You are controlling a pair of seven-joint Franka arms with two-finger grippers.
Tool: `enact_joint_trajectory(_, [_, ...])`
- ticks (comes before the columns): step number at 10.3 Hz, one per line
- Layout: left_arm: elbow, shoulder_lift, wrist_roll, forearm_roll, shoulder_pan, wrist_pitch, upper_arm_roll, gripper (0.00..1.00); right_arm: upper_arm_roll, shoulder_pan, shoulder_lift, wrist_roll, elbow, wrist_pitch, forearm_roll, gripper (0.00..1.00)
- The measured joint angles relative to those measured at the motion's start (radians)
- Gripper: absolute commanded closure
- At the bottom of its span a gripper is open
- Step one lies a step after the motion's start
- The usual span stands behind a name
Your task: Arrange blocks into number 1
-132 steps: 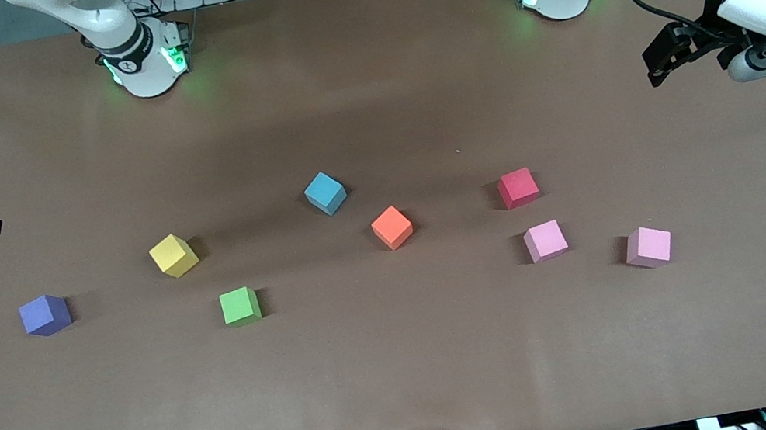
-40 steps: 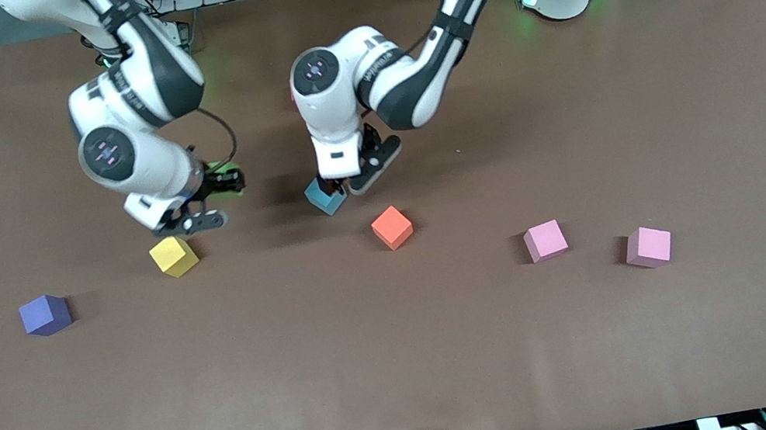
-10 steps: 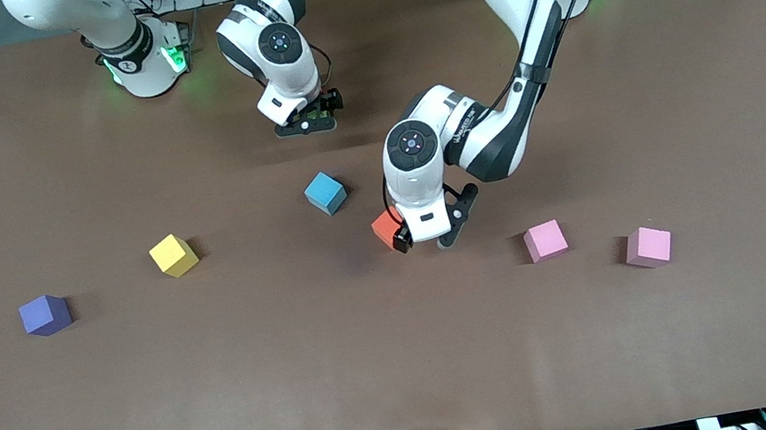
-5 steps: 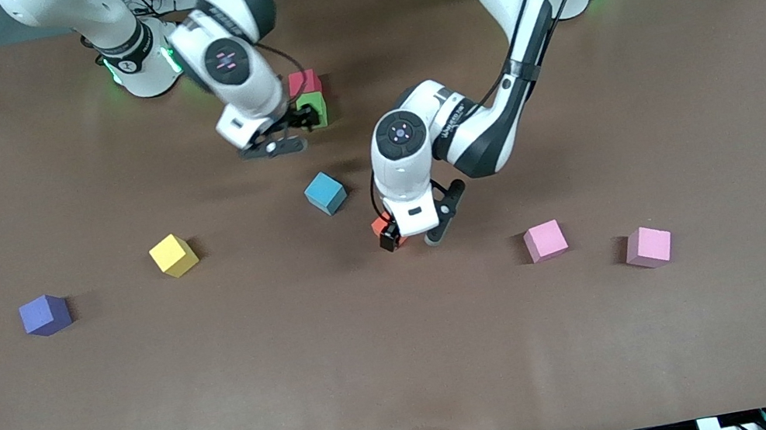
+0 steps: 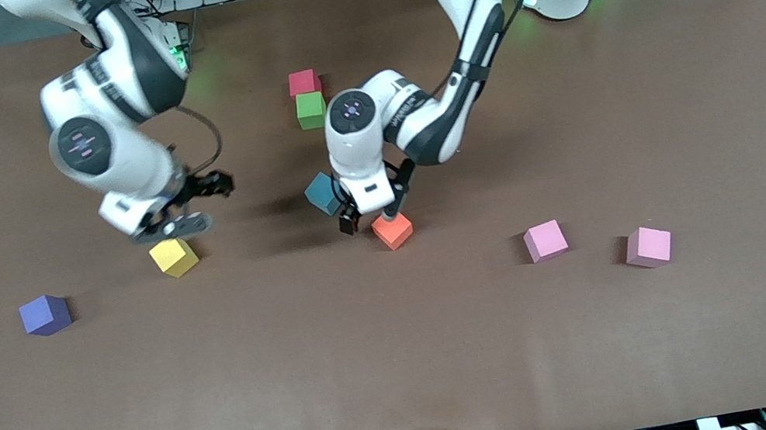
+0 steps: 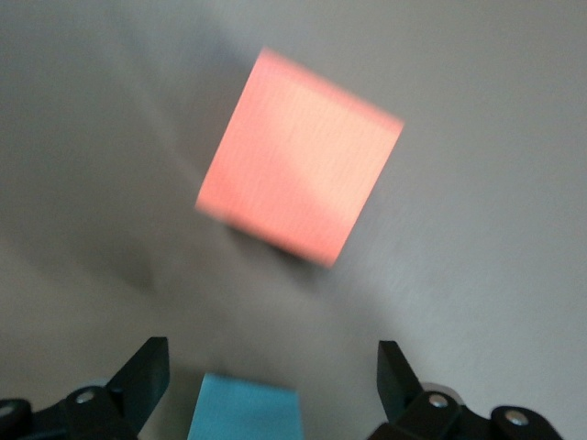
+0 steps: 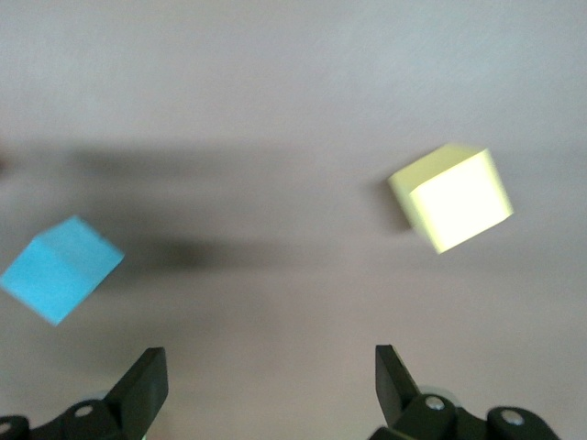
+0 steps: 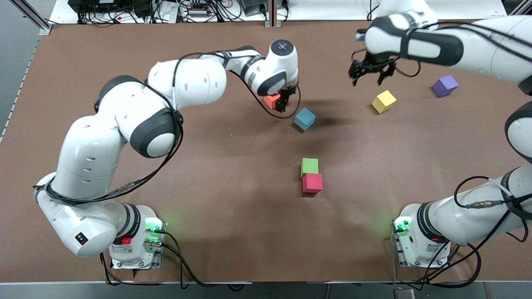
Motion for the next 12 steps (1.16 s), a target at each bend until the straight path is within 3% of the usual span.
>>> enact_joint_trajectory(4, [0.006,0.023,-0.088,-0.001,-0.079,0.0,0.0,0.0,-0.003,-0.083,0.02,-0.074,0.125,-0.108,-0.099,0.0])
enact_joint_trajectory(12, [0.037,0.031,-0.092,-0.001,-0.086,0.0,0.006,0.0,-0.118,-0.118,0.02,-0.077,0.224,-0.133,-0.114,0.0])
